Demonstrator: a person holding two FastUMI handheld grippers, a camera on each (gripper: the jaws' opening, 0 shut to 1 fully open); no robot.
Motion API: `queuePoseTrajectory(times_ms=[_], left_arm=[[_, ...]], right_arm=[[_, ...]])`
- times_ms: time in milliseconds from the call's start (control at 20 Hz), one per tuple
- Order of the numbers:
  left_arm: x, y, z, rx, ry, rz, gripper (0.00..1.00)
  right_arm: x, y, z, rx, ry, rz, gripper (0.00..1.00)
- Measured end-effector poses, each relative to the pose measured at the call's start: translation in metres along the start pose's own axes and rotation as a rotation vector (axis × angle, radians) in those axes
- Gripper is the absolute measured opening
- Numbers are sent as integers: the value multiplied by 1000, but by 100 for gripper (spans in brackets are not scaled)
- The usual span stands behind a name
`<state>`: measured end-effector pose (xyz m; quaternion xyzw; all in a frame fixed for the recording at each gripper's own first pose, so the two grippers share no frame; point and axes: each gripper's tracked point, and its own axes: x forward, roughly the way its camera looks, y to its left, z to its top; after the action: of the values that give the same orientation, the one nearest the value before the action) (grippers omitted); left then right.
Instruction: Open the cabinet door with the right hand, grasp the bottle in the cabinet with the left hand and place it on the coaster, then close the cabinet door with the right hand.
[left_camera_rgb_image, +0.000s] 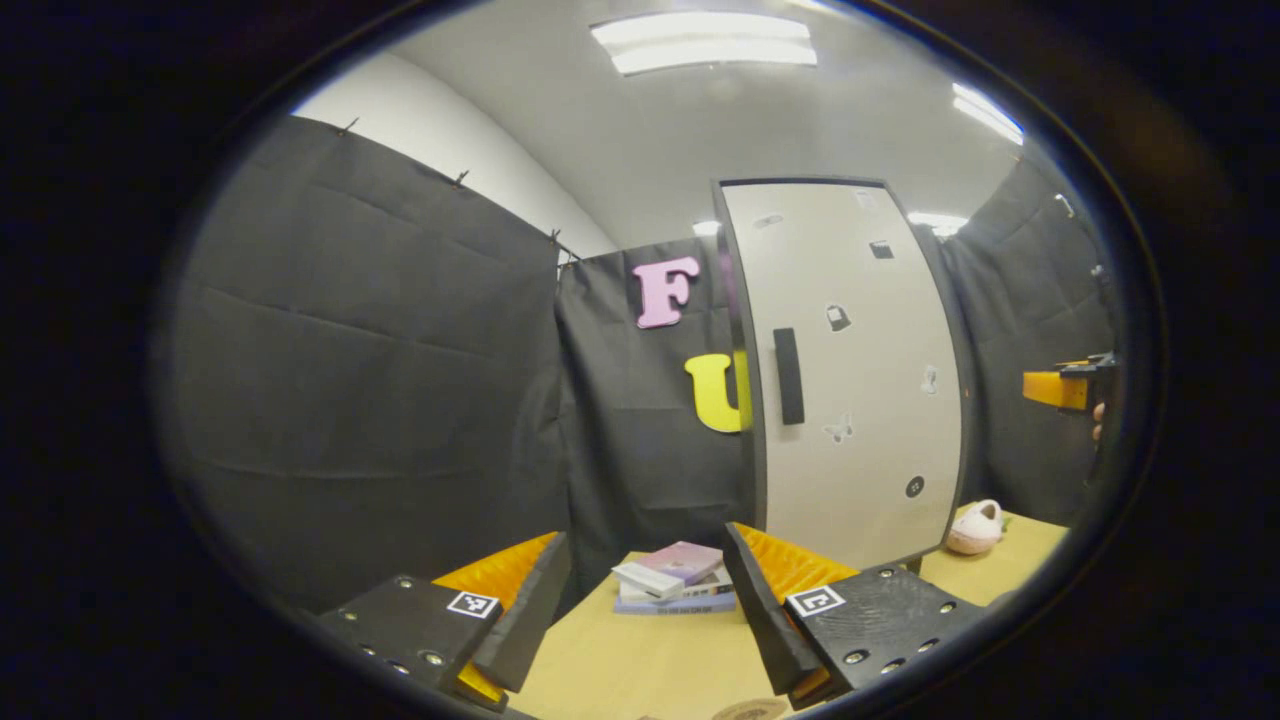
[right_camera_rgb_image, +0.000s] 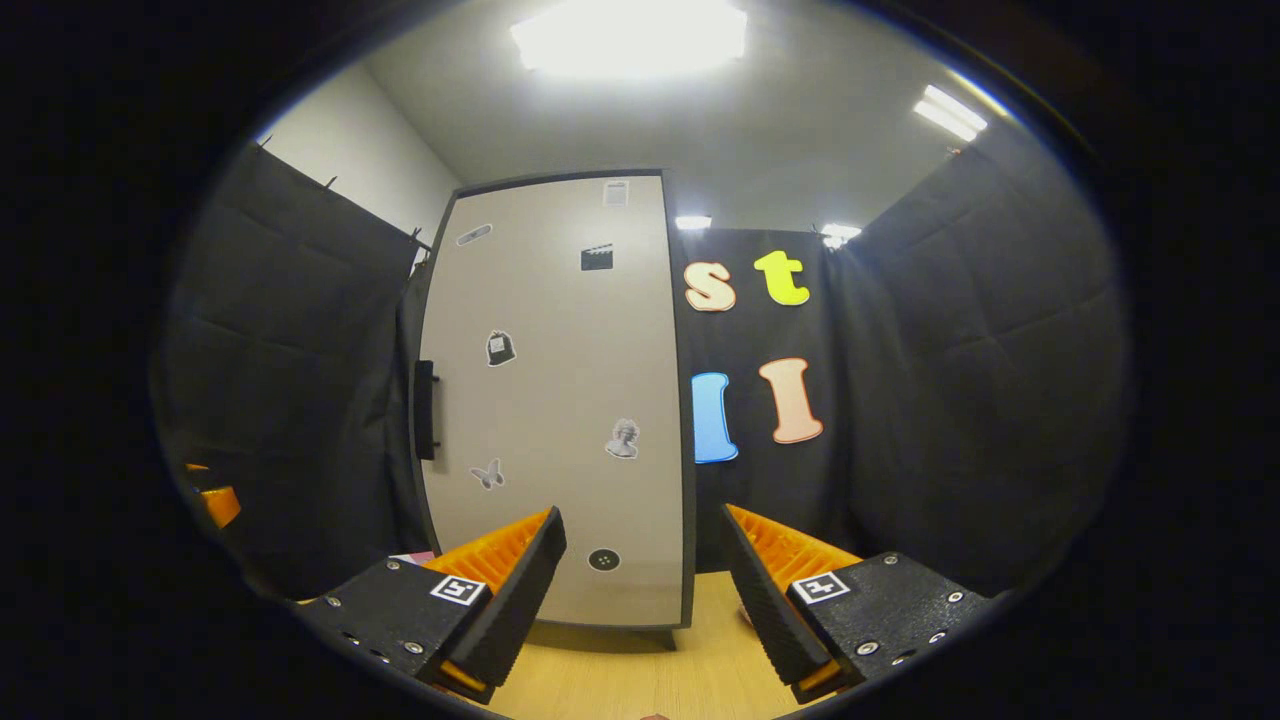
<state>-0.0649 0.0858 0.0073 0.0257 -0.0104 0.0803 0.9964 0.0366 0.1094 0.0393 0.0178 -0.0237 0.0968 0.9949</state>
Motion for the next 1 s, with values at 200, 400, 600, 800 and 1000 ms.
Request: queuePoseTrajectory(times_ms=[200,400,600,800,1000], left_arm=[[-12,27,-3,20,5,39,91],[-24,56,-7,33,11,84,88],[-33,81,-10,51,19,121,90],[-37,104,-15,55,28,151,91],[-39,127,-24,59,44,180,88]], right_arm=[[18,33,12,-1,-7,51,95],[37,63,16,2,7,88,95],[58,91,22,10,13,113,95],[80,120,30,11,4,138,95],[98,150,32,16,8,162,95]])
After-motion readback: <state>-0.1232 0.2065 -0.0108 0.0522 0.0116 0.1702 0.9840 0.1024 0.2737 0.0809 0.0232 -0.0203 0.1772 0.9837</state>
